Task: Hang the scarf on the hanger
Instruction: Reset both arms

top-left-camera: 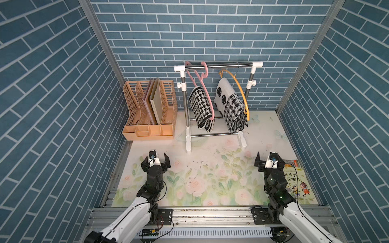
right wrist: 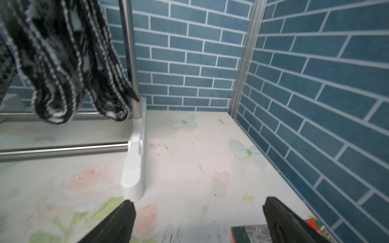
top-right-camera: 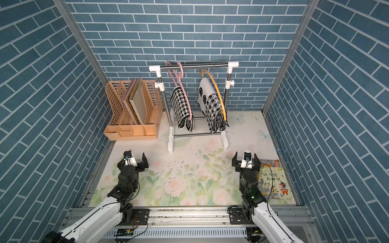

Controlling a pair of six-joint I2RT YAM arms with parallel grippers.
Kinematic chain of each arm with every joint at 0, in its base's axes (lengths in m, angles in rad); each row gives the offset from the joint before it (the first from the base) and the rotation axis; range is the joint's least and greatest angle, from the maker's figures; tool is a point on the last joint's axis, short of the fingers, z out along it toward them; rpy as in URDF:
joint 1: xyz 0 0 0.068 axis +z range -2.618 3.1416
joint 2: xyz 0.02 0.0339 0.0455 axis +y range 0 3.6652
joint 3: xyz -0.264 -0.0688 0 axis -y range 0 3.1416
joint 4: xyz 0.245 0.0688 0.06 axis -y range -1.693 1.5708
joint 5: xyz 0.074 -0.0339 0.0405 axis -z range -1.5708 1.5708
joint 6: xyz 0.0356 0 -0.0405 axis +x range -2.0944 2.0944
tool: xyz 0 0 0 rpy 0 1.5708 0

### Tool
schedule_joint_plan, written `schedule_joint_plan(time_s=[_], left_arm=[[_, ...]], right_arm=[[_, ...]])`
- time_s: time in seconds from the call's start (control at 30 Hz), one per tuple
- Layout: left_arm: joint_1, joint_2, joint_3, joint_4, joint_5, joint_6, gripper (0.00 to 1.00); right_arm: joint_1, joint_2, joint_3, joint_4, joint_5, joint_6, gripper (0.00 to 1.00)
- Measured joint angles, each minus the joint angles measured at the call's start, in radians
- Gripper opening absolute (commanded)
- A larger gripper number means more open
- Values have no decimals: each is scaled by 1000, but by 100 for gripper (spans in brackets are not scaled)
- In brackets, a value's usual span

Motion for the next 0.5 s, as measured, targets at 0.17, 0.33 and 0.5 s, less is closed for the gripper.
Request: schedule_joint_plan(time_s=[0.17, 0.33, 0.5], left_arm=[[192, 358, 37, 297, 106, 24, 100], [250, 662, 181, 516, 257, 45, 100], [255, 734, 156, 643, 344, 60, 100]], right_arm=[[-163, 422, 0, 367, -54, -60, 100], [-275, 663, 34, 526, -138, -59, 99], [-304, 719, 151, 527, -215, -58, 99]])
